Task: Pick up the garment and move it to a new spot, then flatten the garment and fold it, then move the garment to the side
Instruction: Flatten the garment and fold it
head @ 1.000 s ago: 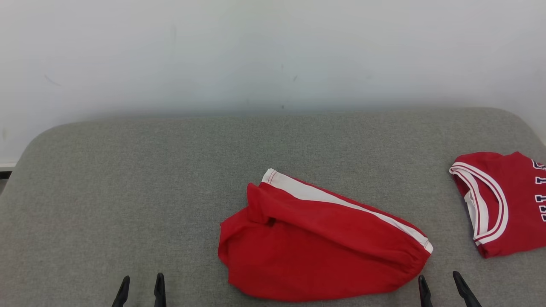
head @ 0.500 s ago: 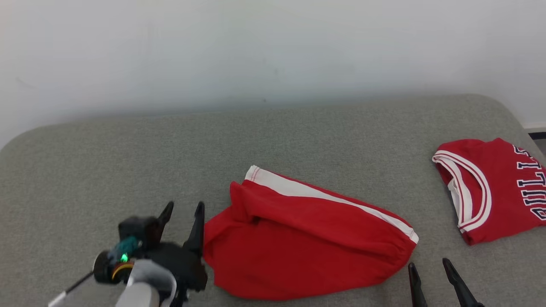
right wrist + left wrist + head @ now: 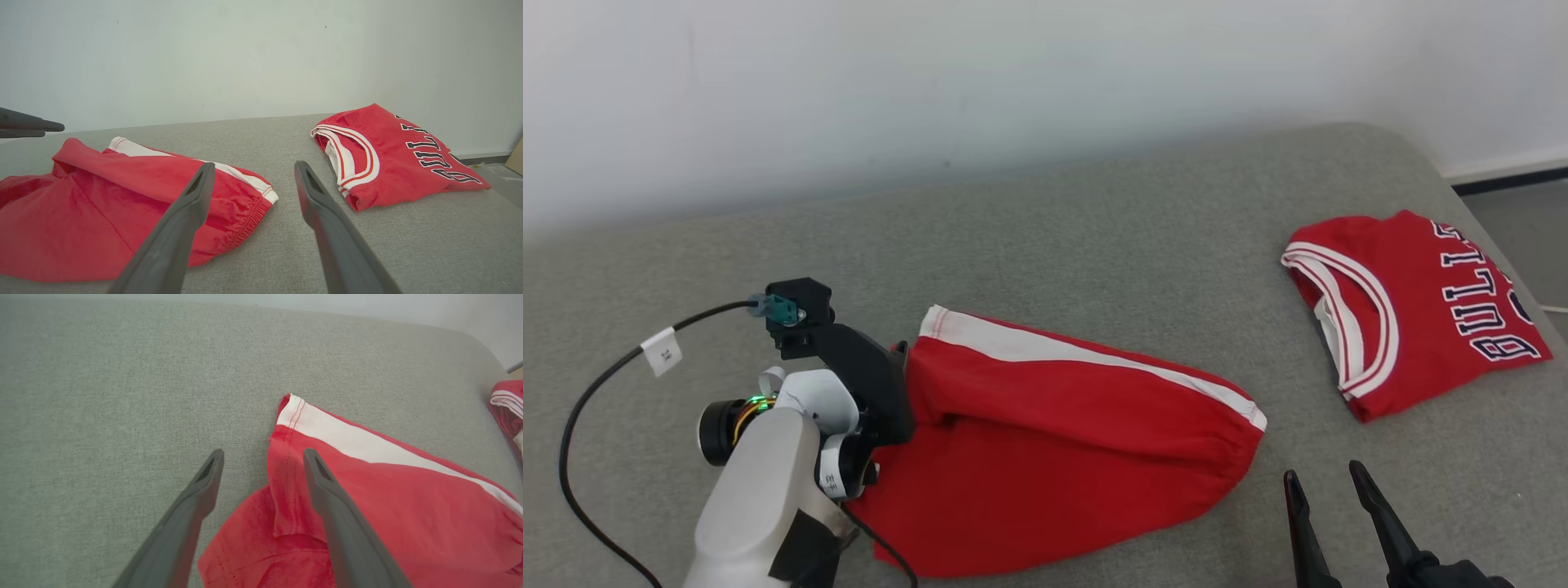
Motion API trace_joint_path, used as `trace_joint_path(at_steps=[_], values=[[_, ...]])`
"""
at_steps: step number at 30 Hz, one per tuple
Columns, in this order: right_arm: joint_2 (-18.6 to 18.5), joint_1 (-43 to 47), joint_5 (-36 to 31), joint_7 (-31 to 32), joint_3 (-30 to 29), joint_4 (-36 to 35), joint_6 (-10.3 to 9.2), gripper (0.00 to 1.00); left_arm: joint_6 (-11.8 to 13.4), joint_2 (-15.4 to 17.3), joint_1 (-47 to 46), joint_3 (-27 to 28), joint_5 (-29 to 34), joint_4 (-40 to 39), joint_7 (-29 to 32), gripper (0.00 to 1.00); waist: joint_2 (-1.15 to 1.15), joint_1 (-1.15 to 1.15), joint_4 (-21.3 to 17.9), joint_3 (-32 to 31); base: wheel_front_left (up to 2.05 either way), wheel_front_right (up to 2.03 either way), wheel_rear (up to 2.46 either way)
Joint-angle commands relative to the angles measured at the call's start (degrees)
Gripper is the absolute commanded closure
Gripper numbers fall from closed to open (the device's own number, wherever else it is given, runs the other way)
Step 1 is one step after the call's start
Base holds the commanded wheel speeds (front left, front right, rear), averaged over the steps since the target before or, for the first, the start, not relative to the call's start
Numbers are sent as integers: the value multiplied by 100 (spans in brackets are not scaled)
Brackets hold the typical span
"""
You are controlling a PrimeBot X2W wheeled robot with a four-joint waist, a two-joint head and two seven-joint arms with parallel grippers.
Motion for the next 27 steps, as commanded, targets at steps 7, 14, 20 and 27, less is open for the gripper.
trace_joint_path(at_steps=[7,14,20,27], values=[[4,-181,130,-41,55,47,-13,0,234,137,-283,60,-118,270,607,0,0,-1,-387,352,0,0,0],[4,-227,183,-47,45,81,-13,0,210,137,-265,73,-366,323,1282,41,0,-1,-427,400,0,0,0],[5,-207,191,-49,16,30,-13,0,130,145,-120,-1,-399,4,1364,100,0,-1,-281,339,0,0,0],[4,-90,140,-44,-16,5,-13,0,53,78,487,123,-715,-733,904,100,0,-1,41,200,0,0,0]])
